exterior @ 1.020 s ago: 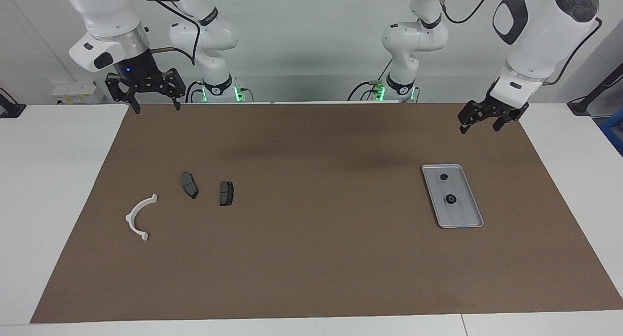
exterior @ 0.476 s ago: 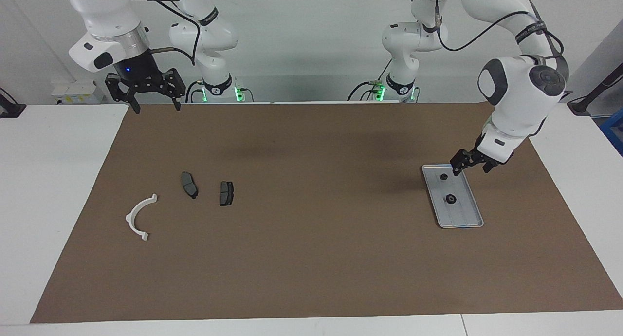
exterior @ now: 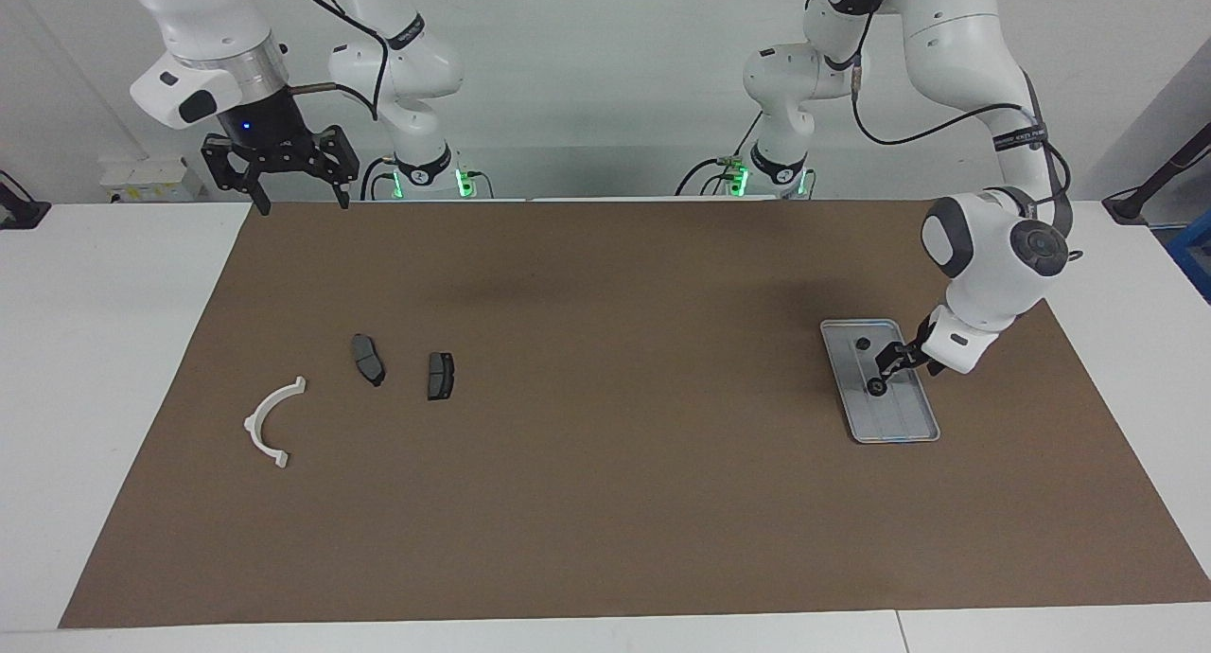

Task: Place bearing gear from tray to pile

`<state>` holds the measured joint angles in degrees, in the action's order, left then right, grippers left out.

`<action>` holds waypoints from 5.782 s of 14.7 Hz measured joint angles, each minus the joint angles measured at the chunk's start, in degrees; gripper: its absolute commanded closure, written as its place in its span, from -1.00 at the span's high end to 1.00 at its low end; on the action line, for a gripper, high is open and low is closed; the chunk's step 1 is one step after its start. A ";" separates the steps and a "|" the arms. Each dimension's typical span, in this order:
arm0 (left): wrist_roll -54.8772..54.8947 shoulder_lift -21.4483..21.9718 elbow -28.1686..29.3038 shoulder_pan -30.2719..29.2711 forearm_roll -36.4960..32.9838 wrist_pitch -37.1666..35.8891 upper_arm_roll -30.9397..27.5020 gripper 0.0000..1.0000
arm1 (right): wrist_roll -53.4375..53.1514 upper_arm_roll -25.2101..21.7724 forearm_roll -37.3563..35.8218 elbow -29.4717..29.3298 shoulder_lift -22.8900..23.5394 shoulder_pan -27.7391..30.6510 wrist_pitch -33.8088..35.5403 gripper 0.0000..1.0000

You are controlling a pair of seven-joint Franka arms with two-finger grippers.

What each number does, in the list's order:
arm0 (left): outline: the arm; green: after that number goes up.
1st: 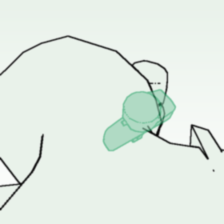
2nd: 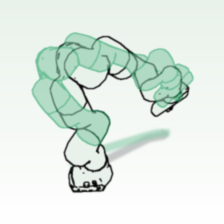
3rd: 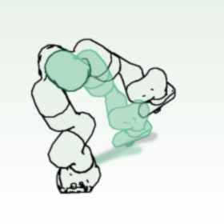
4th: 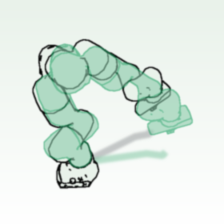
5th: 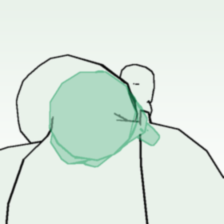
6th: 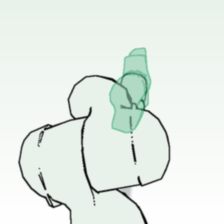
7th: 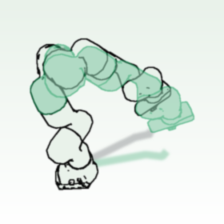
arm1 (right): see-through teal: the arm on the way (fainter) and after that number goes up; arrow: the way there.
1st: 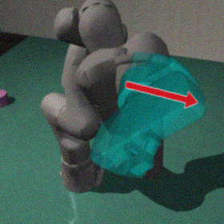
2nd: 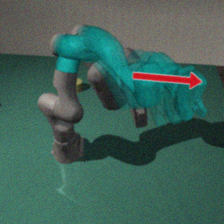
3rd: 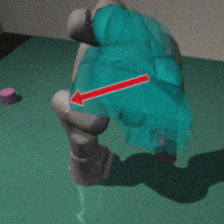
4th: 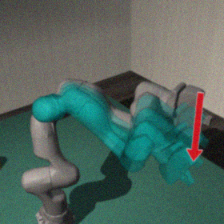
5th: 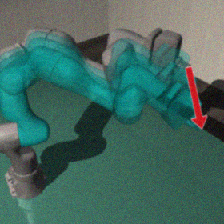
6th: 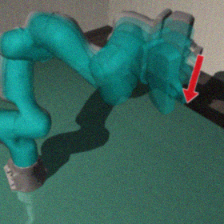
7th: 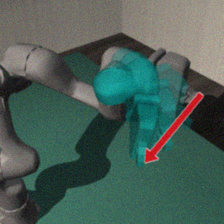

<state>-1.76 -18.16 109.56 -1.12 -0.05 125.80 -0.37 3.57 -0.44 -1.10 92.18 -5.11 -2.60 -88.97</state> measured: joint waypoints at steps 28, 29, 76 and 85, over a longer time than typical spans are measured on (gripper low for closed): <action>-46.15 -1.70 -8.83 28.10 2.32 -5.04 0.96 -1.00 | -0.18 -0.25 0.00 1.36 9.26 0.08 -9.46 1.00; -47.53 -2.38 -8.42 29.61 2.32 -3.06 0.93 -1.00 | -0.18 -0.26 0.00 1.36 9.26 0.09 -9.46 1.00; -1.89 12.22 22.05 2.28 2.16 9.32 -1.51 -0.57 | -62.75 0.70 -2.62 -27.86 53.80 -38.55 -23.53 1.00; -1.90 12.39 19.34 2.27 2.17 5.45 -1.50 -1.00 | -62.75 0.58 -2.63 -29.77 56.04 -39.26 -23.55 0.71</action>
<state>-3.66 -5.77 128.91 1.15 2.12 131.24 -1.88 -59.18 0.14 -3.73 62.41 50.93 -41.86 -112.52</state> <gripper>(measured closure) 0.771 0.070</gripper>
